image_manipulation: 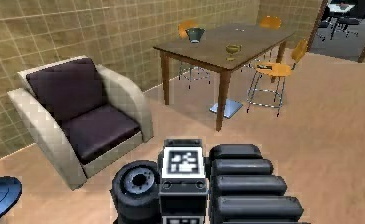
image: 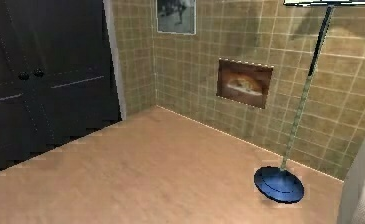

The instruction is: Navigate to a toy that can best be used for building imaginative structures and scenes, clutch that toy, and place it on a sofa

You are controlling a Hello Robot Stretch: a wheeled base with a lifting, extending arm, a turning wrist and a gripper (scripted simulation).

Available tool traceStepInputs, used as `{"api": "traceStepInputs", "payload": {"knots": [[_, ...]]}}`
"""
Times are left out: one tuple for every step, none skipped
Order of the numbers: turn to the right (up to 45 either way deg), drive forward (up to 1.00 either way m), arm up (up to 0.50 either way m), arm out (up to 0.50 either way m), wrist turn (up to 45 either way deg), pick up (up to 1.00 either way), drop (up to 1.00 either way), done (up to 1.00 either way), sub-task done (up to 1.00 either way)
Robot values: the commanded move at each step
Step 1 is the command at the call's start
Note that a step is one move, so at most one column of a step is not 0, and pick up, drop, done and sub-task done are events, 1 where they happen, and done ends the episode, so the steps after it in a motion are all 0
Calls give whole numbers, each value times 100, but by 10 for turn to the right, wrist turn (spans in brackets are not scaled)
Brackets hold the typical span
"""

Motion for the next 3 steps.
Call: {"api": "traceStepInputs", "payload": {"knots": [[-450,0,0,0,0,0,0,0,0],[-60,0,0,0,0,0,0,0,0],[450,0,0,0,0,0,0,0,0]]}}
